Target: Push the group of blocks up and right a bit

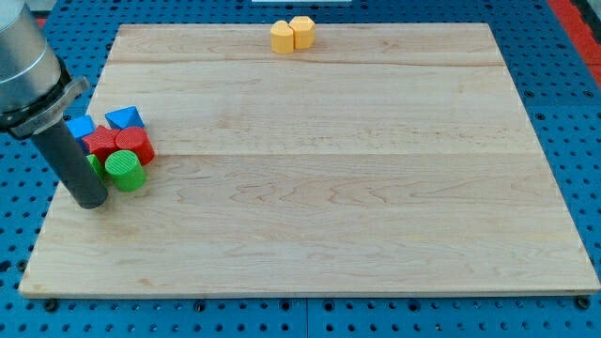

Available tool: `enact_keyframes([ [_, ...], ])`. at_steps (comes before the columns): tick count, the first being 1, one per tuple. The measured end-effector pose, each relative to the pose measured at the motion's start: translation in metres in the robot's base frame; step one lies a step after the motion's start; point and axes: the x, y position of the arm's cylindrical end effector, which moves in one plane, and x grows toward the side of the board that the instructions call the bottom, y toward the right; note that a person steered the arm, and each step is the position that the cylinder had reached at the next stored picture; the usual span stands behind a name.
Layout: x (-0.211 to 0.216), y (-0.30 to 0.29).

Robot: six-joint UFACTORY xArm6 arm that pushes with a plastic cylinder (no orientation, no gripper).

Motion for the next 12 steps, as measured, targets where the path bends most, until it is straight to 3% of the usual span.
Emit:
enact_keyframes([
  [1, 0.018, 0.000],
  [4, 0.006, -0.031],
  [8, -0.054, -0.029],
  [9, -0.025, -0.066],
  [11, -0.100, -0.060],
  [12, -0.105, -0.060],
])
